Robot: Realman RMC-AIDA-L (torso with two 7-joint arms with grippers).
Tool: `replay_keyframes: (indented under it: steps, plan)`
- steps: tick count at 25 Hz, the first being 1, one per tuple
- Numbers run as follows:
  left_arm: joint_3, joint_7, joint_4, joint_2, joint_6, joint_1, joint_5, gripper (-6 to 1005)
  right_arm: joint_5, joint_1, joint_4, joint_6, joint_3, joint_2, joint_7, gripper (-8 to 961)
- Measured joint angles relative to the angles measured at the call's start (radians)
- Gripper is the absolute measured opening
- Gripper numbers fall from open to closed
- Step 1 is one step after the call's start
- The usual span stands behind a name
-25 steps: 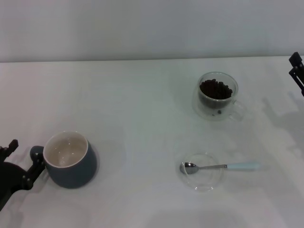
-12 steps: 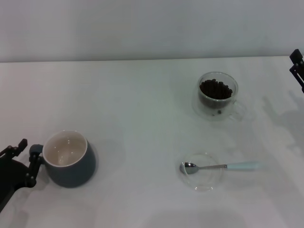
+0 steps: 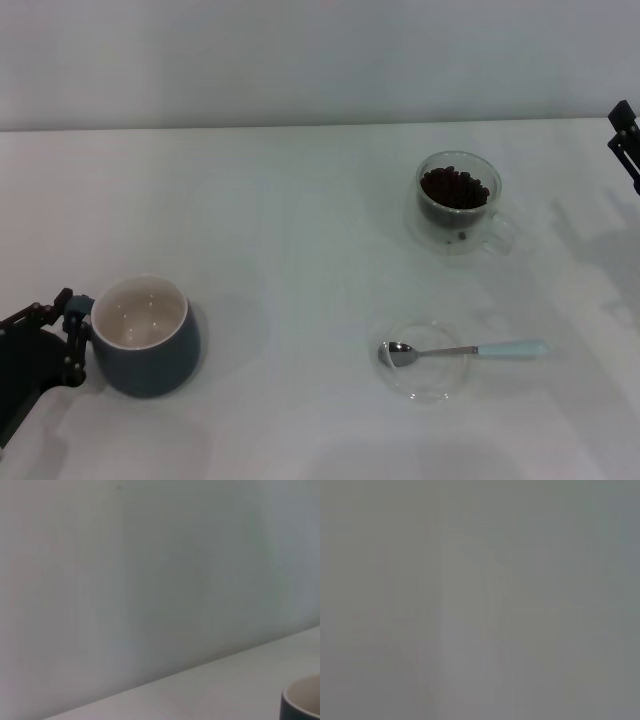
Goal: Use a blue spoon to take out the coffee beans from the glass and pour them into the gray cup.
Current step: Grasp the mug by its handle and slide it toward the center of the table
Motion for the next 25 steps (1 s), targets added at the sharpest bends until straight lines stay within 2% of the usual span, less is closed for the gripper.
replay_keyframes:
  steps: [16,25]
  plan:
    - [0.004,0.000,0.043,-0.003,0.001,-0.016,0.007,124,-0.004,0.001,0.000,0.001,0.000,0.000,0.000,844]
    - [0.016,0.000,0.088,-0.003,-0.082,-0.095,0.020,123,-0.008,0.001,0.000,0.000,0.000,0.000,0.000,844]
